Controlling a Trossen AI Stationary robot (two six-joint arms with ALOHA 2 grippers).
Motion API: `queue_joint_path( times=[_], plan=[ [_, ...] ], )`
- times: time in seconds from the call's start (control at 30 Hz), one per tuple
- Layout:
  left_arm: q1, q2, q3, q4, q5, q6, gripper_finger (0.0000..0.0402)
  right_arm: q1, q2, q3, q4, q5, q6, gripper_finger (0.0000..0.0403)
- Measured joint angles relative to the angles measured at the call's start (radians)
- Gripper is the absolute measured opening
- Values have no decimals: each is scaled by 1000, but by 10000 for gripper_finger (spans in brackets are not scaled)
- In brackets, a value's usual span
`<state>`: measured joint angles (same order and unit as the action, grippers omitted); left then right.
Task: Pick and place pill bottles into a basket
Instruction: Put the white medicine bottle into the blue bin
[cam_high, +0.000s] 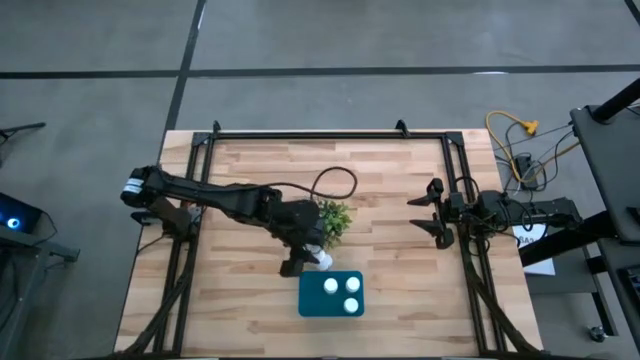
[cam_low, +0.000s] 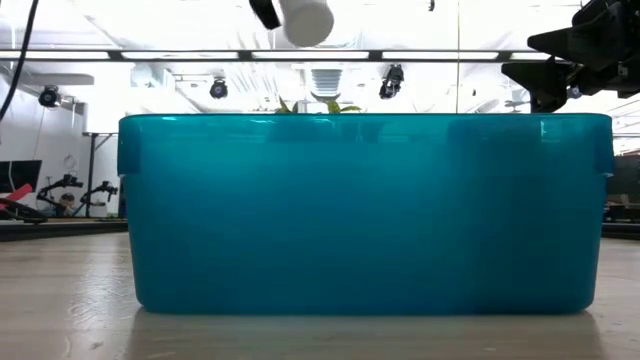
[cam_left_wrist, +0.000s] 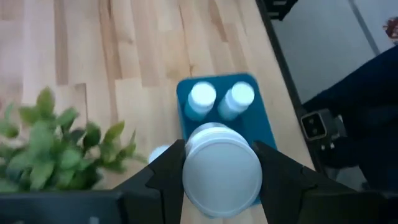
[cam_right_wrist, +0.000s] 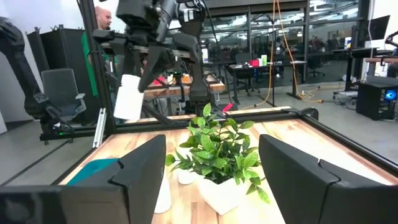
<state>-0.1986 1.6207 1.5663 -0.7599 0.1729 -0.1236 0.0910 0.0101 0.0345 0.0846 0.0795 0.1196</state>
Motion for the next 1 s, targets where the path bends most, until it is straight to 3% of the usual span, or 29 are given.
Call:
queue_joint_path(
  times=[0.5,1.0],
  plan=[
    [-99,223,266,-172,-13,25,142,0,5,0,0,0,0,244],
    [-144,310,286,-170,-51,0,142,0,5,0,0,0,0,249]
  ],
)
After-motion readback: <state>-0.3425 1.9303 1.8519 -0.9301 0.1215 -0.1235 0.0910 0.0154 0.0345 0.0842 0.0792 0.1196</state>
